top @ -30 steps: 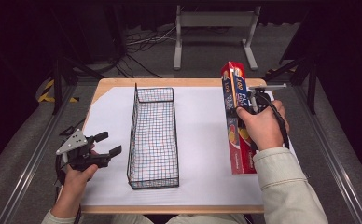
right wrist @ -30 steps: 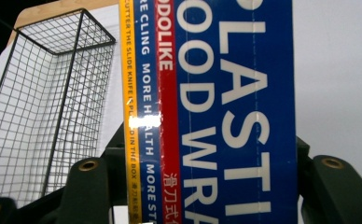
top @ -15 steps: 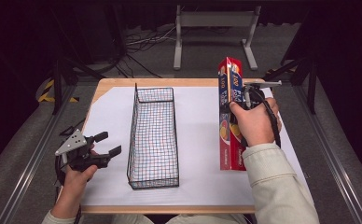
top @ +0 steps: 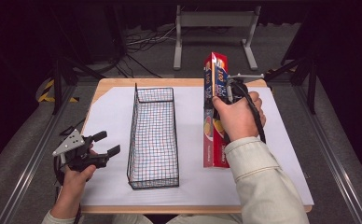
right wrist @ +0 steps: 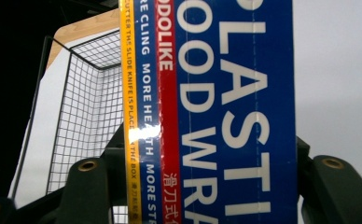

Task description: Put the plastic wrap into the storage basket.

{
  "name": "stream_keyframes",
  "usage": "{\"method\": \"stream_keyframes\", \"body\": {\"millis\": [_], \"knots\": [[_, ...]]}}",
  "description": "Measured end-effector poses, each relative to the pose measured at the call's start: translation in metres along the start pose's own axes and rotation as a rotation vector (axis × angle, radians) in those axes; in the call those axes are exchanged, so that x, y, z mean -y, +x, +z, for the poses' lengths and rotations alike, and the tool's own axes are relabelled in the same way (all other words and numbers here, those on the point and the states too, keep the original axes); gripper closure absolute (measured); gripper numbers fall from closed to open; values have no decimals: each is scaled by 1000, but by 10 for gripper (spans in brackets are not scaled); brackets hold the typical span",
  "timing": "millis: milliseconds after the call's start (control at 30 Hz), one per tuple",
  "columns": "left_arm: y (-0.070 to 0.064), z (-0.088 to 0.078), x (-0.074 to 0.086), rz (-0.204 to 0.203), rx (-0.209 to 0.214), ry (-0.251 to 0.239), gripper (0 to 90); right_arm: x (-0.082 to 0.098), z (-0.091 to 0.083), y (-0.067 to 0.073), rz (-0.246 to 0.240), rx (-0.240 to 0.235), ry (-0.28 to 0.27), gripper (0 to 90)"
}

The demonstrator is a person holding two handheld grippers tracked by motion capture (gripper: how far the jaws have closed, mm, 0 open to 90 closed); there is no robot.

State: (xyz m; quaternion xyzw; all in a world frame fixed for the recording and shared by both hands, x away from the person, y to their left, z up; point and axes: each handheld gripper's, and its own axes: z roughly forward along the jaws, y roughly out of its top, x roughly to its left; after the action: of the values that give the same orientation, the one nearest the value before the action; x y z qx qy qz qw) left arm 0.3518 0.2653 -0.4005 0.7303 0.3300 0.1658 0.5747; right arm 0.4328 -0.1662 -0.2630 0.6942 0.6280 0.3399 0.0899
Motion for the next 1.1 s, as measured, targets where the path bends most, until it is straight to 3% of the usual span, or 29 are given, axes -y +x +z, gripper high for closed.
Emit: {"method": "stream_keyframes", "body": {"millis": [233, 700, 933, 1100], "knots": [[2, 0, -1, -18, 1, -7, 191, 3, 13, 27, -13, -8, 25, 411], [-1, -4, -3, -4, -7, -26, 192, 9, 33, 79, -14, -38, 62, 409], [-2, -8, -4, 9, -28, -35, 191, 12, 49, 95, -23, -54, 114, 409], [-1, -8, -4, 12, -26, -37, 191, 13, 54, 106, -22, -76, 108, 408]]}}
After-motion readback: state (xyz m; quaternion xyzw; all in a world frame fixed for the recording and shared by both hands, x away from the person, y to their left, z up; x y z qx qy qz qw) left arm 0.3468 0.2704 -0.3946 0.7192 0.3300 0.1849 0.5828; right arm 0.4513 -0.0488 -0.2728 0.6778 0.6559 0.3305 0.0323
